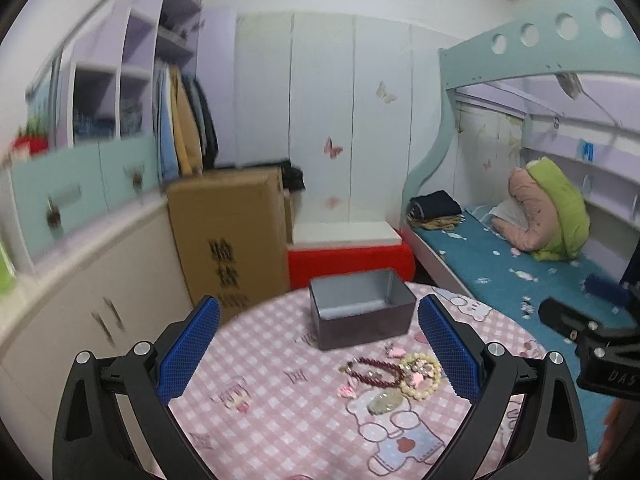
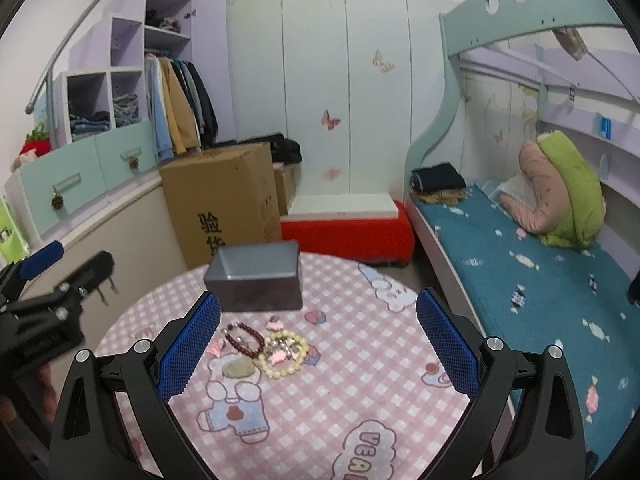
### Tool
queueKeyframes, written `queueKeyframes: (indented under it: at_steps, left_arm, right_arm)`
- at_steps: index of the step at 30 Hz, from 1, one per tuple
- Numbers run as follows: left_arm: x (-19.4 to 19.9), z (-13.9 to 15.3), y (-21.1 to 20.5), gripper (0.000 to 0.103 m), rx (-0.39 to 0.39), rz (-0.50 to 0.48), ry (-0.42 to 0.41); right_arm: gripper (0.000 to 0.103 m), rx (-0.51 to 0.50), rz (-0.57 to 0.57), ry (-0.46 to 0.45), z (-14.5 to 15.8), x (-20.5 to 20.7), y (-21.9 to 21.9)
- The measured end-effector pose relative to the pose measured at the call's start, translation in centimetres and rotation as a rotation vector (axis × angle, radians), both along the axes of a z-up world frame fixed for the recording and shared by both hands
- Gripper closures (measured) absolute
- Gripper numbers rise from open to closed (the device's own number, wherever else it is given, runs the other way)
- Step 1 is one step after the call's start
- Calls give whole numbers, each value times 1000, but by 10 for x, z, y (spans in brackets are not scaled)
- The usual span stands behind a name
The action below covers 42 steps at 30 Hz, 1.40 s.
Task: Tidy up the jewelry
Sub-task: 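Grasp the jade pendant with the left tool while the right tool grasps the yellow bracelet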
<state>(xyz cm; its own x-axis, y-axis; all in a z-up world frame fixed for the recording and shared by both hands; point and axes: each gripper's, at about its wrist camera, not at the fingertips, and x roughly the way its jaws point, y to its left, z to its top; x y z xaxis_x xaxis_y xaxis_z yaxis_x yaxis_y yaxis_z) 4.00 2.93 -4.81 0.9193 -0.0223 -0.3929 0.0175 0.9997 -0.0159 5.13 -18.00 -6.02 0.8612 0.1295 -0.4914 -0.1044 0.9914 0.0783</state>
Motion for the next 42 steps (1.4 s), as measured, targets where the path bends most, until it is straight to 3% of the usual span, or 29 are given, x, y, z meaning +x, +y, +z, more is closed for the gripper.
queueKeyframes:
  at_steps: [7,14,20,24,32,35,39,42]
  left_arm:
    - [33,-51,23,7,-187,-22,189]
    - [60,-116,-11,7,-121,-135,417]
    - [70,-140,-39,9,-55,-175,464]
    - [78,-148,-46,28,-16,-189,511]
    - [93,-157,-59,37,84,-179,515]
    - [99,-156,-59,49,85,-186,514]
    - [98,-154,-57,74,98,-200,505]
    - [96,-153,-54,75,107,-236,509]
  right_arm:
    - [7,-5,-18,109,-41,28,-9]
    - [7,-9,-23,231,-88,54,-17]
    - [8,4,-28,297,-116,67,-27]
    - [7,19,-29,320,-125,72,-32]
    - [7,28,-13,345,-135,80,-34]
    - [7,31,-10,350,-138,84,-34]
    - [7,33,-1,348,-137,87,-31]
    - [7,25,12,345,-135,90,-24]
